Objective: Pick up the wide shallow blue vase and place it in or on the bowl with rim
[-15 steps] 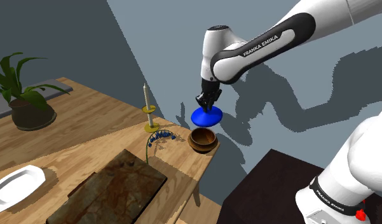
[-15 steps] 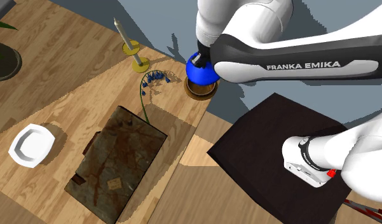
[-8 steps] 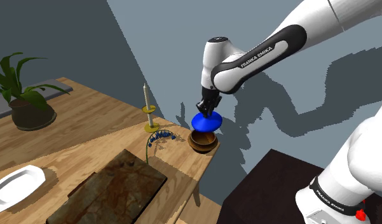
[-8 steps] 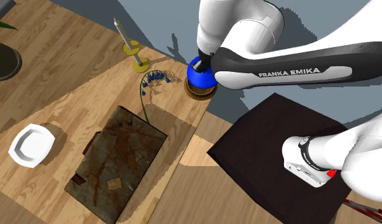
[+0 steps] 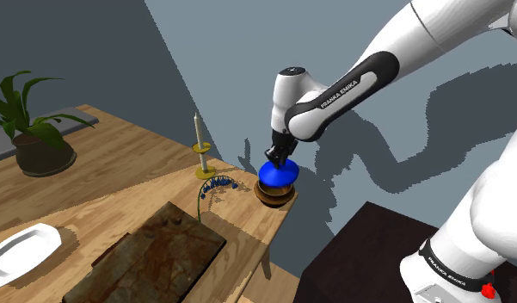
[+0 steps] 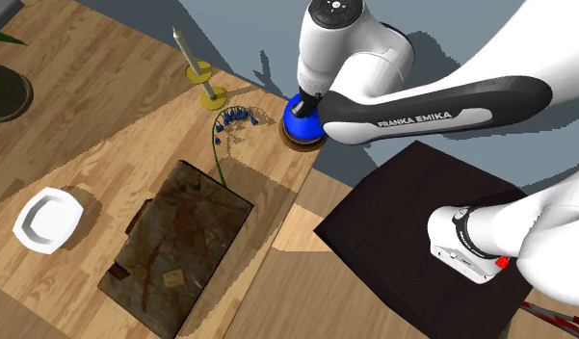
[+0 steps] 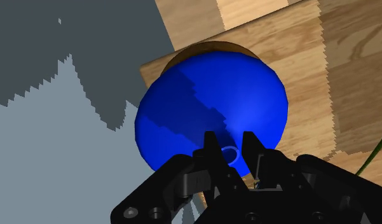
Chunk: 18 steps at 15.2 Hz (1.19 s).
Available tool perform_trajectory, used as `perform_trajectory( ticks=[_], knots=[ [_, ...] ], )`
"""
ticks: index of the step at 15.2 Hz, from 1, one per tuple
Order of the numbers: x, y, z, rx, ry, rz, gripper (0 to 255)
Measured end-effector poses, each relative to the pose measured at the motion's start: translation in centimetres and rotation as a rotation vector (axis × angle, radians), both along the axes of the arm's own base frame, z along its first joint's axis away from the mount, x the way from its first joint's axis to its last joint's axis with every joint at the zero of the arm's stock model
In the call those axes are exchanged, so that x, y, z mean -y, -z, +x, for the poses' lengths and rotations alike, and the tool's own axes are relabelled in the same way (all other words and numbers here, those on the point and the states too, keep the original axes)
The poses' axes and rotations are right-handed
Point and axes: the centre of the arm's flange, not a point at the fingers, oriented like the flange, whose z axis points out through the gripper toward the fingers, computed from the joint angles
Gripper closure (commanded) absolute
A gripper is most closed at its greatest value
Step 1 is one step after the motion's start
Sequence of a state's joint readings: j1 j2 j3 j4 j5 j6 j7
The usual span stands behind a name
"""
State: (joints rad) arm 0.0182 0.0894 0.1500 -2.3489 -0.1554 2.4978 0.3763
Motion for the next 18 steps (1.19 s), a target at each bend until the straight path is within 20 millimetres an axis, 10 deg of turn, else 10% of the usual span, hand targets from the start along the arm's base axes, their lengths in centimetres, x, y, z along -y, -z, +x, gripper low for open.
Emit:
perform_trajectory(
  ticks=[11,12,18],
  knots=[
    [-0.1,3.0,0.0,0.0,0.0,0.0,255],
    [-0.1,3.0,0.0,0.0,0.0,0.0,0],
    [-0.1,3.0,0.0,0.001,0.0,0.0,0]
  ],
)
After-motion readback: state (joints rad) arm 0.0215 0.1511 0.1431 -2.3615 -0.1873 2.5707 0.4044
